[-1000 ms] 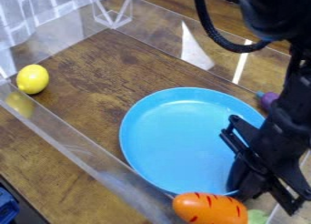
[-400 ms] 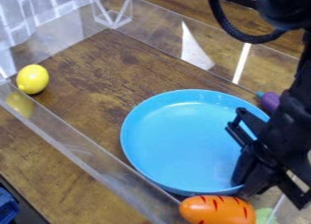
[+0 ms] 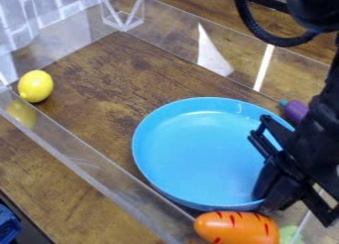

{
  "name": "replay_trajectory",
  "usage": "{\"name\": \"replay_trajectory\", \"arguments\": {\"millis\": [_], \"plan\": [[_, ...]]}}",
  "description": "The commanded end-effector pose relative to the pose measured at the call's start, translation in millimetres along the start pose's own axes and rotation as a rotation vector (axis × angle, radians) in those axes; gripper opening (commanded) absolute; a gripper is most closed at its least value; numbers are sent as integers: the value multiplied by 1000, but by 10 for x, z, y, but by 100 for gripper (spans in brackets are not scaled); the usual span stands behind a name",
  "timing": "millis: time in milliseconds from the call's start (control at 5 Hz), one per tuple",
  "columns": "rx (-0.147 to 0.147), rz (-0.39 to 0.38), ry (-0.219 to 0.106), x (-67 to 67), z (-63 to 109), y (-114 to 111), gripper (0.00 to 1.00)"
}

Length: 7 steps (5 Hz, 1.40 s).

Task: Remove the carrot from the blue tray and put it on the table

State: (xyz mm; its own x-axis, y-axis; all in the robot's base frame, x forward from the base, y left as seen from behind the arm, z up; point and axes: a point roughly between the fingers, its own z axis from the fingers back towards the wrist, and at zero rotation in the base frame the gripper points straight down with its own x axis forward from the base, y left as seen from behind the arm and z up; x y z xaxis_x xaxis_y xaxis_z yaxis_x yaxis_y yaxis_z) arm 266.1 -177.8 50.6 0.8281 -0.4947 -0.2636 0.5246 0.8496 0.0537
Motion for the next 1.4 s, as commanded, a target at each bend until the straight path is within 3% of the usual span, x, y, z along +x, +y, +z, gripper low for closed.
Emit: {"name": "replay_trajectory", "arguments": {"millis": [0, 200, 600, 1000, 1200], "plan": [[8, -51, -41, 38, 145, 62, 0], [22, -94, -35, 30, 165, 73, 0], [16, -36, -10, -115, 207, -1, 0], [59, -172, 0, 18, 132, -71, 0], [85, -260, -2, -68, 61, -132, 0]]}}
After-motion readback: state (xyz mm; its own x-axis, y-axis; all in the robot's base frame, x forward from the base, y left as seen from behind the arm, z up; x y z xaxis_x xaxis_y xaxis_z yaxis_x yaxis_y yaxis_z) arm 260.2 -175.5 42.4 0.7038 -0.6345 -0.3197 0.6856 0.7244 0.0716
